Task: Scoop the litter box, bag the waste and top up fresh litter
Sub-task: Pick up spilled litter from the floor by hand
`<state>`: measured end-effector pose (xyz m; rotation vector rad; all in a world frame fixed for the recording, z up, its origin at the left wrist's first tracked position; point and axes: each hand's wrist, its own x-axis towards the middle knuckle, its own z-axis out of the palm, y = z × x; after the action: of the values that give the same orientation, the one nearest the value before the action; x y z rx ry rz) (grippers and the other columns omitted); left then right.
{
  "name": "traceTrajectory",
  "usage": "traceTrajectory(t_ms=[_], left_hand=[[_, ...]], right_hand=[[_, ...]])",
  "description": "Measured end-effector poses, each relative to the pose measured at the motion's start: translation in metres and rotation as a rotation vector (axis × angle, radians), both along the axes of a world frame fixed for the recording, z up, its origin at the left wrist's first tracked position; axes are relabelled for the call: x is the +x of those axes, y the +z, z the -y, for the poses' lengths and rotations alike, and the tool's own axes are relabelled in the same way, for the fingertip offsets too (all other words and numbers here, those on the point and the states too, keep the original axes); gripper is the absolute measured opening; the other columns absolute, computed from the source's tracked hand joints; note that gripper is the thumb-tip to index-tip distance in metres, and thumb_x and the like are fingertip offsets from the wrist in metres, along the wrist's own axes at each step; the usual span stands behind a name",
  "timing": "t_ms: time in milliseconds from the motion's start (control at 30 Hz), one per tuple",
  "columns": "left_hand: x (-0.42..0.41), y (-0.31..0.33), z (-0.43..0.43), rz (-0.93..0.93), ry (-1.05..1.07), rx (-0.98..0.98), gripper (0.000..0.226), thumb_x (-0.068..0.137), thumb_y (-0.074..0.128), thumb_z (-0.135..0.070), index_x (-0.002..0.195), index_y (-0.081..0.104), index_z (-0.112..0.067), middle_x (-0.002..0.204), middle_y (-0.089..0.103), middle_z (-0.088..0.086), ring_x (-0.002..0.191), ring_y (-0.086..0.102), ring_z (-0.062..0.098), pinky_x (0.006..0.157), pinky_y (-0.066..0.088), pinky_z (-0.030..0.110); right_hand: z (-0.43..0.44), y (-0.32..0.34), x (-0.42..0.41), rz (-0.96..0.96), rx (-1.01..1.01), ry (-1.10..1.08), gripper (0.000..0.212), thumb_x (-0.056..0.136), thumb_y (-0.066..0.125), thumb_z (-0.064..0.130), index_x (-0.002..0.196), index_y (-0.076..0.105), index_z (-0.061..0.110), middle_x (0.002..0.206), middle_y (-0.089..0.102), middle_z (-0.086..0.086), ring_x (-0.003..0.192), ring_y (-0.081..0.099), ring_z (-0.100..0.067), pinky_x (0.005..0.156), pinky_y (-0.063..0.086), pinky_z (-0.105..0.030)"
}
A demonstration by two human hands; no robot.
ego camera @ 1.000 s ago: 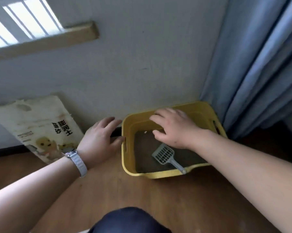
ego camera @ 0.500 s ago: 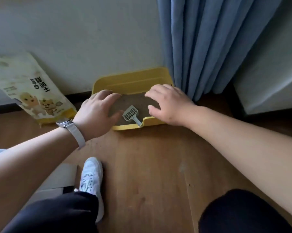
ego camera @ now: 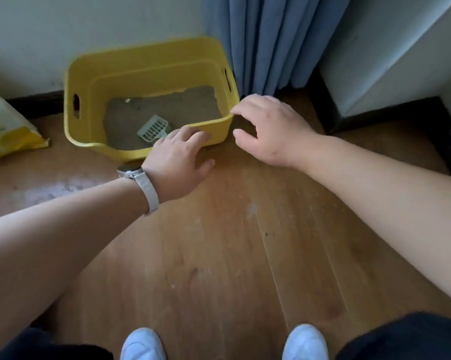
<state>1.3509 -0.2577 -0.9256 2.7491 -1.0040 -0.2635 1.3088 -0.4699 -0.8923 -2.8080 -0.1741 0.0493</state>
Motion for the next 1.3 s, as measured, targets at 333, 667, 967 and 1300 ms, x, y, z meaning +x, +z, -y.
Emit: traceTrajectory(t_ms=[333,667,967,1300], left_hand=[[-0.063,-0.118,0.01,-0.201,-0.181,-0.002,0.051,0.092,0.052,-0.039,0.137,0.05,-0.017,0.141,0.05,0.005,0.127,0.046,0.029,0.103,0.04,0.041],[-0.096,-0.185,0.0,-0.298,-0.038,0.084,0.067,0.096,0.043,-0.051,0.153,0.021,-0.023,0.162,0.018,0.001,0.149,0.015,0.022,0.119,0.018,0.04],[-0.114,-0.224,0.006,-0.227,-0.218,0.337,0.086,0.093,0.022,-0.069,0.156,-0.008,-0.018,0.162,-0.018,-0.001,0.148,-0.019,0.015,0.122,-0.002,0.043],[-0.137,-0.245,0.025,-0.148,-0.419,0.307,0.089,0.091,0.022,-0.07,0.156,-0.005,-0.016,0.162,-0.016,0.0,0.149,-0.015,0.018,0.122,0.0,0.045]], right_hand=[[0.029,-0.098,-0.118,-0.278,-0.114,-0.283,0.044,0.097,0.042,0.039,0.137,0.047,0.022,0.141,0.046,0.005,0.132,0.039,-0.018,0.109,0.034,-0.04],[0.042,-0.204,-0.199,-0.517,-0.094,-0.445,0.067,0.097,0.036,0.054,0.154,0.017,0.025,0.162,0.008,0.009,0.149,0.008,-0.017,0.118,0.015,-0.041],[0.043,-0.26,-0.224,-0.622,-0.22,-0.268,0.081,0.092,0.006,0.071,0.152,-0.02,0.023,0.155,-0.034,0.01,0.144,-0.027,-0.011,0.121,-0.007,-0.043],[0.009,-0.276,-0.216,-0.517,-0.177,-0.145,0.078,0.094,0.005,0.068,0.15,-0.02,0.021,0.156,-0.032,0.008,0.144,-0.029,-0.013,0.12,-0.008,-0.047]])
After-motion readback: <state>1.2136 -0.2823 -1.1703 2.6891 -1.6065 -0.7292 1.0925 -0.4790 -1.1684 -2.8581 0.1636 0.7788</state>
